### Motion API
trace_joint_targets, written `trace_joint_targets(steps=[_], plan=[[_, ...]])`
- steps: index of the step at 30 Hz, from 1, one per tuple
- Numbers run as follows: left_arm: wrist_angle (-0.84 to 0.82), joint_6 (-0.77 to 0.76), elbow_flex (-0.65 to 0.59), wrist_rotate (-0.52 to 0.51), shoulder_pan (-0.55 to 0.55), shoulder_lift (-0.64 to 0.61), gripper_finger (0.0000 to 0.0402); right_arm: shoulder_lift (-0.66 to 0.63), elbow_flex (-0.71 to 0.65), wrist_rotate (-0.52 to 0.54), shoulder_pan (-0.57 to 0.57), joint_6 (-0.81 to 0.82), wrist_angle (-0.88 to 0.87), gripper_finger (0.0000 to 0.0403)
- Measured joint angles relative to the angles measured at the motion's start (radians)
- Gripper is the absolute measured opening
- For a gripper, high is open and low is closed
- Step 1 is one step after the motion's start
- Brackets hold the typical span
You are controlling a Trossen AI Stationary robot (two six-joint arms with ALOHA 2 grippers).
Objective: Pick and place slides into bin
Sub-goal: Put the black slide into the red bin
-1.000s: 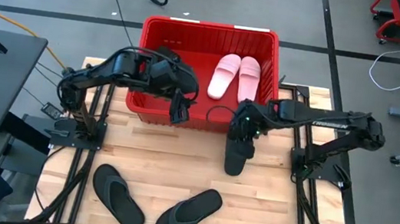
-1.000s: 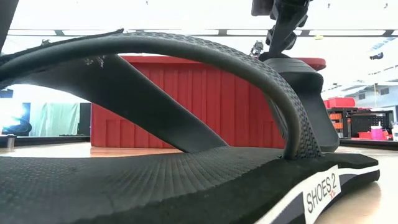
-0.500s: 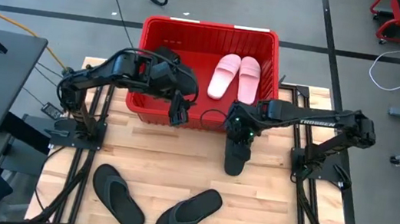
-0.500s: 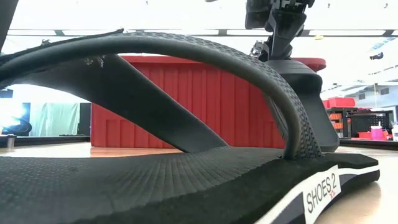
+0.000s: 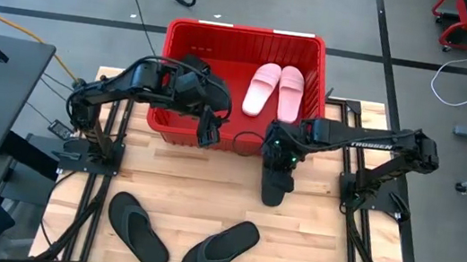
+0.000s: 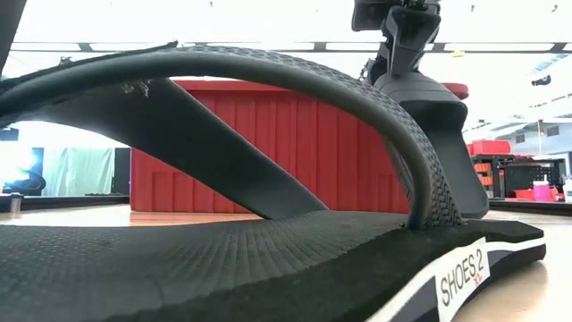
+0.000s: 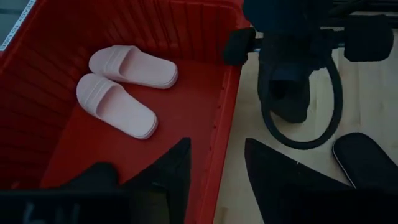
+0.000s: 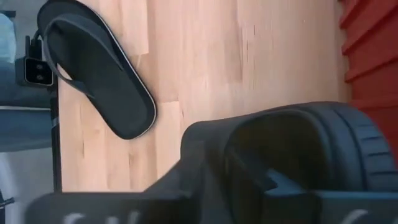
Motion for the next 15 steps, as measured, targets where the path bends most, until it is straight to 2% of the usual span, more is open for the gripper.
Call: trace_joint_targets(steps=[3, 5, 10, 15], plan=[[0.0, -0.001, 0.0, 0.0, 0.0, 0.0, 0.0149, 0.0, -0.001, 0.008, 0.013, 0.042, 0.003, 0.0025], [0.0, -0.002, 0.0, 0.0, 0.0, 0.0, 0.0145, -0.01, -0.003, 0.026, 0.023, 0.09, 0.006, 0.0012], [0.0, -0.002, 0.0, 0.0, 0.0, 0.0, 0.0135, -0.071, 0.005, 0.033, 0.028, 0.245, -0.011, 0.001], [-0.001, -0.025, 0.0, 0.0, 0.0, -0.01, 0.0121, -0.177, 0.074, -0.022, 0.032, 0.373, -0.003, 0.0007]])
